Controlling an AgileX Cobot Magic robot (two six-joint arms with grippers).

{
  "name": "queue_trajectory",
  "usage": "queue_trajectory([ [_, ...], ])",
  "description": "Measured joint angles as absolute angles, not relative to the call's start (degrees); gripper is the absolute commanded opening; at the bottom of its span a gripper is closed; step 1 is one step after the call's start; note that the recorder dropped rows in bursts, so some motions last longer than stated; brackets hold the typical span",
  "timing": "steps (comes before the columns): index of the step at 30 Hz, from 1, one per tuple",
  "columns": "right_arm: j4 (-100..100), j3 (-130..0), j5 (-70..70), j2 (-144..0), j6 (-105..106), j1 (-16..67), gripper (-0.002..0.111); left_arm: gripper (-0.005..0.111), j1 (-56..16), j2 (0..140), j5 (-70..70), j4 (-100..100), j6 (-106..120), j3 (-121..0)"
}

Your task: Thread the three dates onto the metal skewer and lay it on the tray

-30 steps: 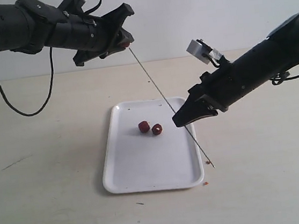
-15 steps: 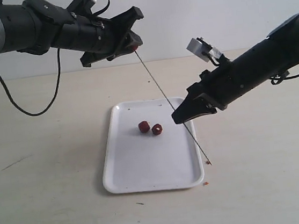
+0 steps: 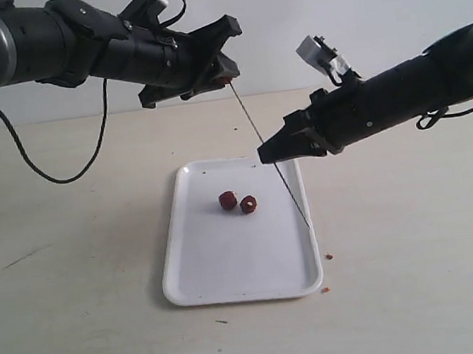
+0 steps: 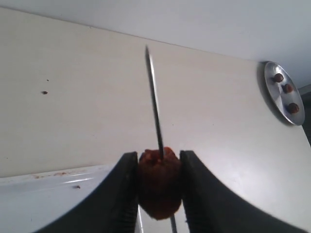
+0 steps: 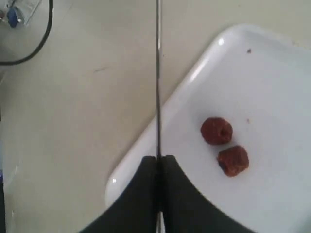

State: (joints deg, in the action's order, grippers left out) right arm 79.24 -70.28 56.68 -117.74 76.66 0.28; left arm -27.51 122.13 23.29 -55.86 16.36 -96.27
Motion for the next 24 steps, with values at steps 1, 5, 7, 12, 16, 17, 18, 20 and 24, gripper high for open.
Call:
queue_trajectory([
  [1,80.83,-70.28,56.41,-117.74,77.73,0.28,0.000,0.031,-27.62,122.13,23.40,-55.86,16.72,-96.27],
  [5,85.93,-70.28,55.54,-117.74,81.94,0.28,0.000,0.031,-28.01,122.13,23.62,-55.86,17.27,-96.27],
  [7,87.94,-70.28,55.38,-117.74,83.35,0.28,0.000,0.031,-28.26,122.13,23.62,-55.86,17.39,-96.27],
  [12,90.95,-70.28,55.09,-117.74,85.39,0.28,0.000,0.031,-28.84,122.13,23.62,-55.86,17.50,-96.27],
  [16,93.42,-70.28,55.09,-118.38,86.81,0.28,0.000,0.031,-29.42,122.13,23.84,-55.86,17.58,-96.27],
  [17,94.32,-70.28,55.20,-118.77,87.62,0.28,0.000,0.031,-29.57,122.13,23.84,-55.86,17.62,-96.27],
  [18,95.27,-70.28,55.42,-119.13,88.50,0.40,0.000,0.031,-29.72,122.13,23.84,-55.86,17.72,-96.27],
  [20,96.96,-70.28,55.52,-119.92,89.87,0.66,0.000,0.031,-29.98,122.13,23.95,-55.86,17.84,-96.27],
  [24,98.73,-70.28,56.15,-120.77,91.93,0.77,0.000,0.032,-30.20,122.13,23.95,-55.39,17.98,-96.27],
])
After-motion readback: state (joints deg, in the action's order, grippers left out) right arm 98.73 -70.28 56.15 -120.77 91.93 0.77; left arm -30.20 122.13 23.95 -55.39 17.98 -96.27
